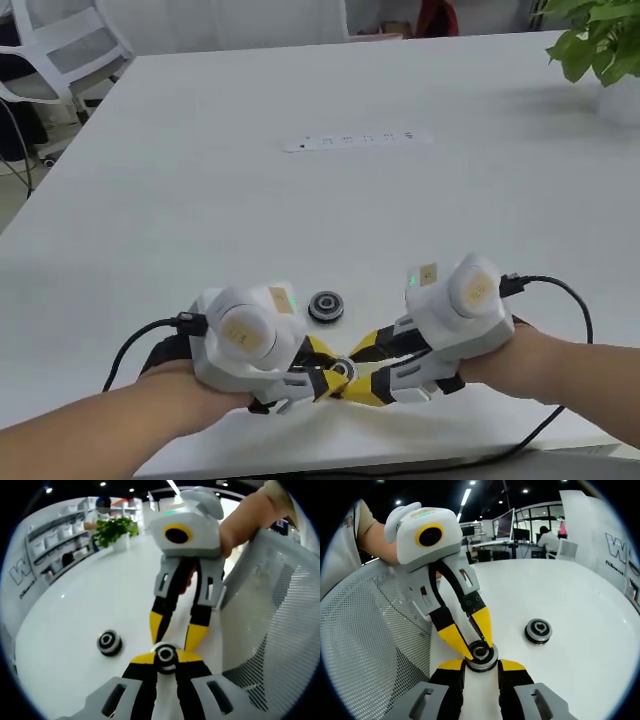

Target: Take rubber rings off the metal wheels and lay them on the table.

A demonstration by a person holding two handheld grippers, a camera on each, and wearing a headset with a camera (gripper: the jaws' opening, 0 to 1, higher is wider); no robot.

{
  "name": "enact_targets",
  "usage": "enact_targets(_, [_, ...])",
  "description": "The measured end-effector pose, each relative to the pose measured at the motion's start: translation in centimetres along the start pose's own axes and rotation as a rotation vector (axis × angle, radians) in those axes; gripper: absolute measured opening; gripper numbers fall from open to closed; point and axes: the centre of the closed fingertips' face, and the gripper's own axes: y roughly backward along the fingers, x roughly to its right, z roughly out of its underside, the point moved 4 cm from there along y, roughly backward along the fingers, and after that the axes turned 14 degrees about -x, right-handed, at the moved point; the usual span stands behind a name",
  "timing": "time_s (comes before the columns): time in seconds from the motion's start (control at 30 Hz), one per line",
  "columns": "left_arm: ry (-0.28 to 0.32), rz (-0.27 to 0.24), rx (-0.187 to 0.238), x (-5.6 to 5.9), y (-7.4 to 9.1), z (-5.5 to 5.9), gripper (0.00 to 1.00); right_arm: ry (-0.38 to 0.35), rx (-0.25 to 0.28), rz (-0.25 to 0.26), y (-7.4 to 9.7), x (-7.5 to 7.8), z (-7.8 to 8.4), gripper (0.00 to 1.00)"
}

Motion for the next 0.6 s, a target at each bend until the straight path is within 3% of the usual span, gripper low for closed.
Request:
enact_targets(0.37, [0.004, -0.005, 0.006, -0.05, 0.0, 0.06, 0.13, 0.026, -0.037, 0.003, 0.26, 0.07, 0.83, 0.15])
enact_targets(0.4, [0.004, -0.006, 0.006, -0.03, -0.01, 0.07, 0.13, -0.006, -0.029, -0.002, 0.32, 0.09, 0.83, 0.14])
enact_targets(0.6, [0.007, -0.006, 0.008, -0.01, -0.03, 0.11, 0.13, -0.003, -0.031, -0.003, 0.35, 0.02, 0.81, 0.12])
